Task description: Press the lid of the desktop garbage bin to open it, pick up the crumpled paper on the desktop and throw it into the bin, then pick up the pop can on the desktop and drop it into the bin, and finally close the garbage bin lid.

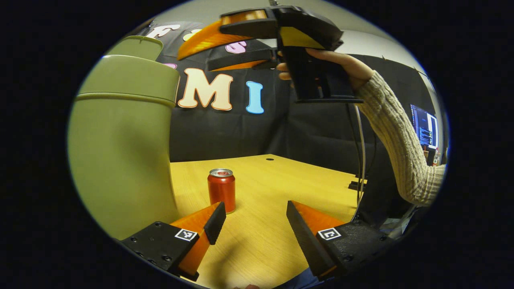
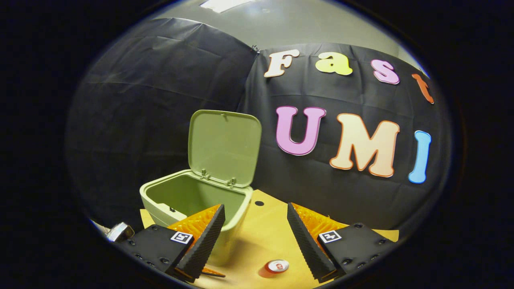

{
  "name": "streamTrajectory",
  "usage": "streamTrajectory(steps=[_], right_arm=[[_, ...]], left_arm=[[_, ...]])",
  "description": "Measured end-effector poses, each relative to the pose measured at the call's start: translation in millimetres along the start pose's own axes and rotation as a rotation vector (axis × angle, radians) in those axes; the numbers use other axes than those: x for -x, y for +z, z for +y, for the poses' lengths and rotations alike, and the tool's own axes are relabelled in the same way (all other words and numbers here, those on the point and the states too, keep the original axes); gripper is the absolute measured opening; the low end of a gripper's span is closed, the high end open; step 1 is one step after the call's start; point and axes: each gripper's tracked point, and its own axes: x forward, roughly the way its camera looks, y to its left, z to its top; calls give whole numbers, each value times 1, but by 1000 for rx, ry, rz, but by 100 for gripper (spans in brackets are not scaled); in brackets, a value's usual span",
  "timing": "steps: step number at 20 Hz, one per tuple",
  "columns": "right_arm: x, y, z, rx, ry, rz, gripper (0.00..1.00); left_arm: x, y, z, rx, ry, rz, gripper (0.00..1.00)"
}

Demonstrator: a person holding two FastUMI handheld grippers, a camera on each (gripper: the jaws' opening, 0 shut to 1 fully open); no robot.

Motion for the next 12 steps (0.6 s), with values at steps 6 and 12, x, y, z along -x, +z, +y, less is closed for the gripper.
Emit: streamTrajectory(steps=[6,12], right_arm=[[57,-24,-69,-30,-136,-31,98],[112,-66,-117,-22,-270,-67,98]], left_arm=[[-40,-16,23,51,103,81,93],[-74,-30,45,68,190,150,94]])
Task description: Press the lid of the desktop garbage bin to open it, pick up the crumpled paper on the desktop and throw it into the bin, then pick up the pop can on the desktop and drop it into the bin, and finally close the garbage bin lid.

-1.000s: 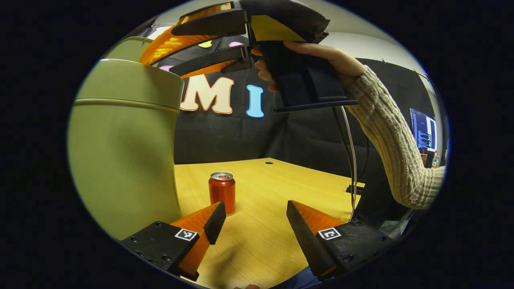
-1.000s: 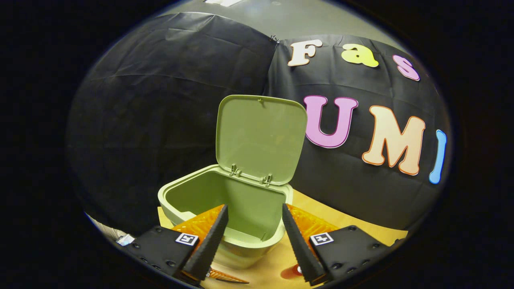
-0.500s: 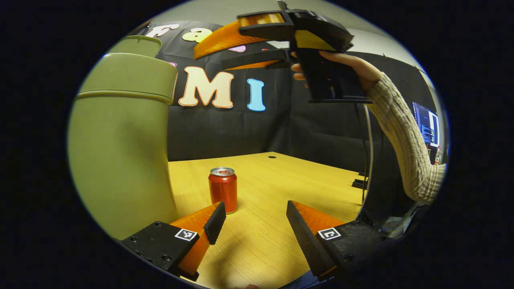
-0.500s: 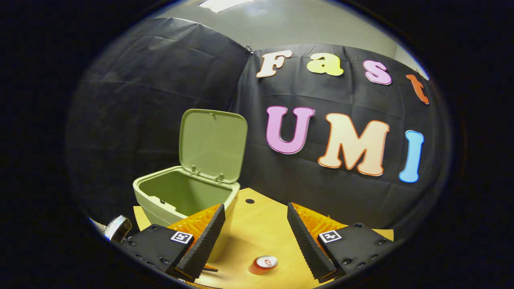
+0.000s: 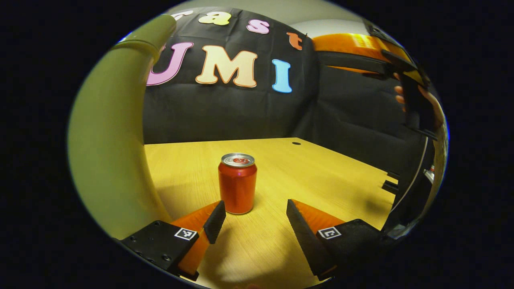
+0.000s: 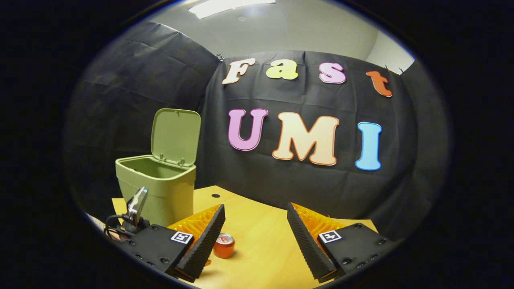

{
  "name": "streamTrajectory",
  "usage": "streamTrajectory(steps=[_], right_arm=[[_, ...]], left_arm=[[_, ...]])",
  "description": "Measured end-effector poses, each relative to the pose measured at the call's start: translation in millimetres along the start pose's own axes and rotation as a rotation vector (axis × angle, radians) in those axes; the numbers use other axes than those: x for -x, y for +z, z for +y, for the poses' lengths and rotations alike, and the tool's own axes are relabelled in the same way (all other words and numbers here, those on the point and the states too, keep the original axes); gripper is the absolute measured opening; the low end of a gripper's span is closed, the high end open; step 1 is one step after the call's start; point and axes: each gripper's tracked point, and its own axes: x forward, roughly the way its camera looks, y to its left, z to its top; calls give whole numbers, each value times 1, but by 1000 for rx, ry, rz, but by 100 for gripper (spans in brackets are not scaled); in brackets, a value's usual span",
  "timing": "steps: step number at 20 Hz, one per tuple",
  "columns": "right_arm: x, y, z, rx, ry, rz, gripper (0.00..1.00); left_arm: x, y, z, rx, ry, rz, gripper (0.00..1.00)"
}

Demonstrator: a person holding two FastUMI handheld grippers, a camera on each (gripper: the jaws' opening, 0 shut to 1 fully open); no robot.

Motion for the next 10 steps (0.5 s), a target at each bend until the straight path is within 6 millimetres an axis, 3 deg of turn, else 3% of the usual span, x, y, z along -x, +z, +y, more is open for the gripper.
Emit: streamTrajectory(steps=[4,10], right_arm=[[15,-40,-9,-43,-5,25,100],[20,-94,-33,-127,-36,76,98]], left_arm=[[-23,-1,5,21,34,24,92],[-47,-7,9,20,84,68,95]])
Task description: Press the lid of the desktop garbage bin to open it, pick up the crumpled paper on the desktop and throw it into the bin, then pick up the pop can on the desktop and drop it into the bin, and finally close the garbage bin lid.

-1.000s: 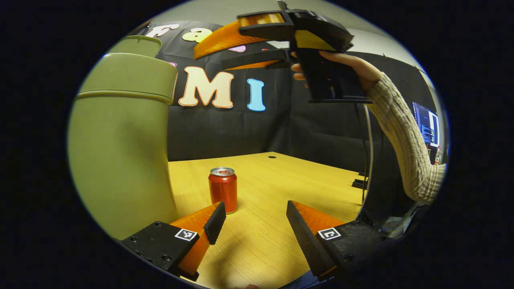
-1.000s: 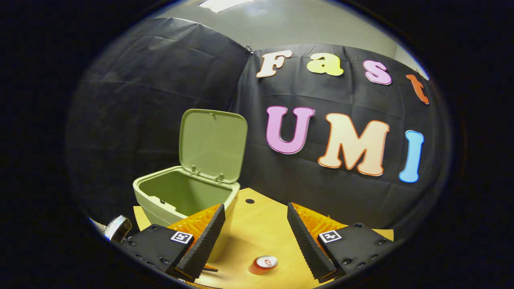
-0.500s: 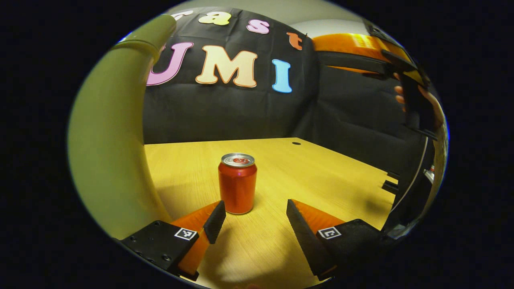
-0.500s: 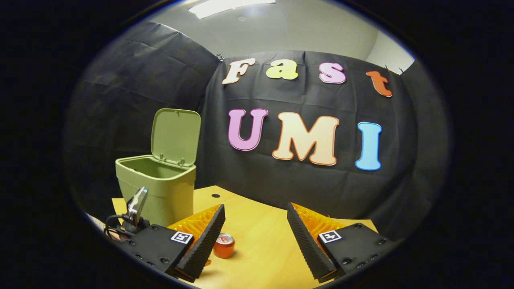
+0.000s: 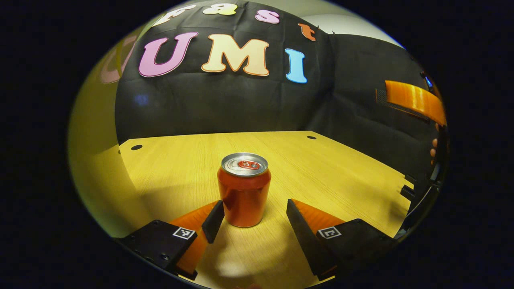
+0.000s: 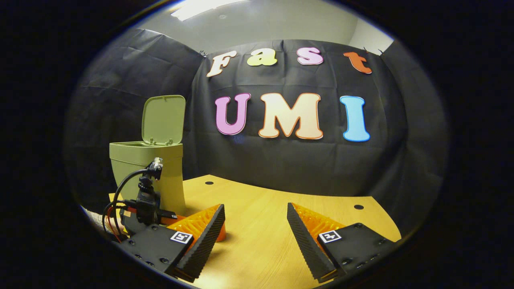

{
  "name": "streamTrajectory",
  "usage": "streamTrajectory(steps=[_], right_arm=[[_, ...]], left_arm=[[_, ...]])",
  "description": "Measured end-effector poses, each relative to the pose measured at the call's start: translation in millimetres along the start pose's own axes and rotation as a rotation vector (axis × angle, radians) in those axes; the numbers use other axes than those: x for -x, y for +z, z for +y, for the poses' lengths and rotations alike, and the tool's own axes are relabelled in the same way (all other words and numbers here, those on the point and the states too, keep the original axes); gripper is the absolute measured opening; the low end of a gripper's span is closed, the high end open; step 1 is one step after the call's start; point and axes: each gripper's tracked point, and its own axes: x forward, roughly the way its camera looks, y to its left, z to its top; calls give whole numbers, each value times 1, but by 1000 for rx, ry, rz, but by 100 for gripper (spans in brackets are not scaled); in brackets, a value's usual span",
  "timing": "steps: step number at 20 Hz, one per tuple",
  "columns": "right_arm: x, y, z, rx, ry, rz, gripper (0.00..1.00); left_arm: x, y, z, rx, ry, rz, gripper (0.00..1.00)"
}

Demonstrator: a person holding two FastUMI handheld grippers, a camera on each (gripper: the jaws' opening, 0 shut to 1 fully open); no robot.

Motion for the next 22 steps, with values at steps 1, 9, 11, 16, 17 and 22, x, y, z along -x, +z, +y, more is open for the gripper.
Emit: streamTrajectory(steps=[1,9,11,16,17,22], right_arm=[[0,-6,-5,-9,-6,9,98],[-4,-34,-21,-64,-22,14,98],[-5,-40,-22,-62,-26,26,98],[-9,-49,-20,-62,-34,44,98],[-10,-51,-21,-62,-41,50,98],[-10,-52,-21,-63,-62,47,98]], left_arm=[[-4,1,3,-4,16,5,95],[-17,-1,11,11,67,17,78],[-21,1,10,14,62,14,77],[-3,21,-3,10,23,-31,77],[5,30,-8,-7,14,-54,77],[46,63,-34,-49,-57,-129,76]])
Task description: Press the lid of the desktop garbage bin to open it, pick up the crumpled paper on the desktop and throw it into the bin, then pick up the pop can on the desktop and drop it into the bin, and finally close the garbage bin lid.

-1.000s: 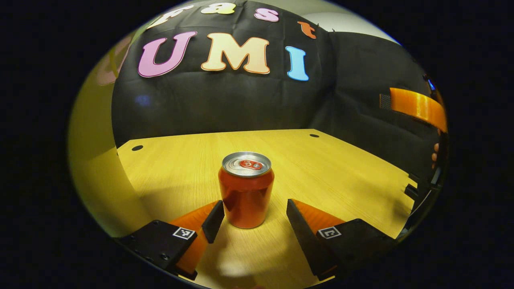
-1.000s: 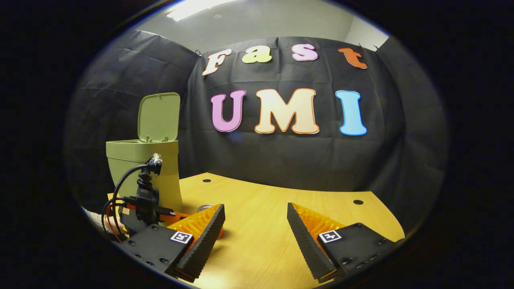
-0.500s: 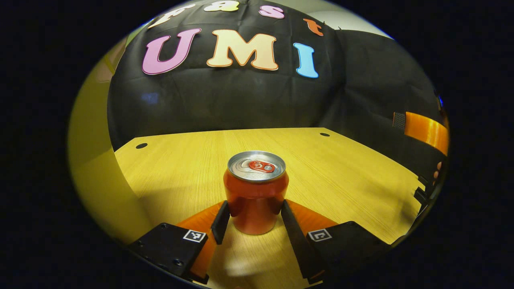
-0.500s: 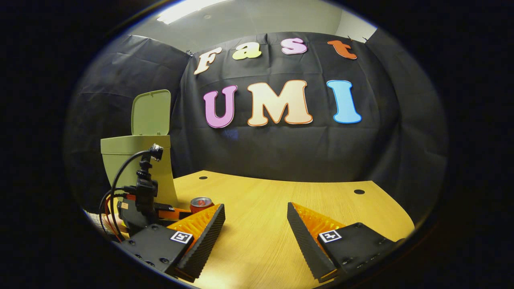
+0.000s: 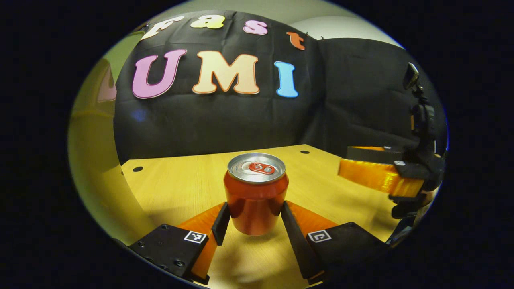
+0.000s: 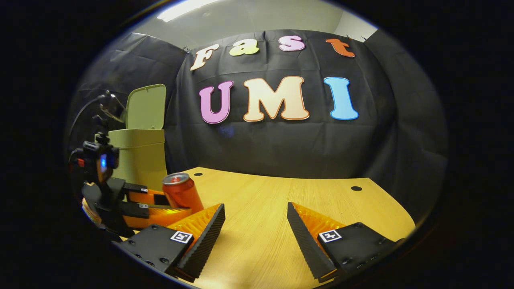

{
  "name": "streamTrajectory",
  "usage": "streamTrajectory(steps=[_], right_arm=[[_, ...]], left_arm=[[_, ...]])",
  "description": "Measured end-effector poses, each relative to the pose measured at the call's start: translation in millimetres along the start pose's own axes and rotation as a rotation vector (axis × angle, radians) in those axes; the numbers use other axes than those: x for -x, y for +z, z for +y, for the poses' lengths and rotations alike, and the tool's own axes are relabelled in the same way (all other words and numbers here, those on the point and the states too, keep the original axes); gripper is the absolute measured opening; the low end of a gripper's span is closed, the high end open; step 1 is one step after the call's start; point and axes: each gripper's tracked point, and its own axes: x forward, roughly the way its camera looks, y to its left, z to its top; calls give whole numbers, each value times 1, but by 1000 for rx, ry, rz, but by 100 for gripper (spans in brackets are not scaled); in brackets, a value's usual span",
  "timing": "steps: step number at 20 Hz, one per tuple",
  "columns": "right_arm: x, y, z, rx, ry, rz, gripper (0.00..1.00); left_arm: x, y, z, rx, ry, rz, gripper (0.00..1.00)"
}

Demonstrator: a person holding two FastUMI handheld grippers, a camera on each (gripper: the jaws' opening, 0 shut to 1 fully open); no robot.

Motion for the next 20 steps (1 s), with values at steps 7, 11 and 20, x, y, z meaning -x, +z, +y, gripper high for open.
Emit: streamTrajectory(steps=[7,11,20], right_arm=[[-10,-3,11,-11,2,8,98],[-22,-12,16,-27,4,23,98],[-36,-33,32,-27,6,46,98]], left_arm=[[61,42,-23,31,-97,-33,76],[94,78,-36,28,-174,-47,76],[157,204,42,-84,-7,-217,75]])
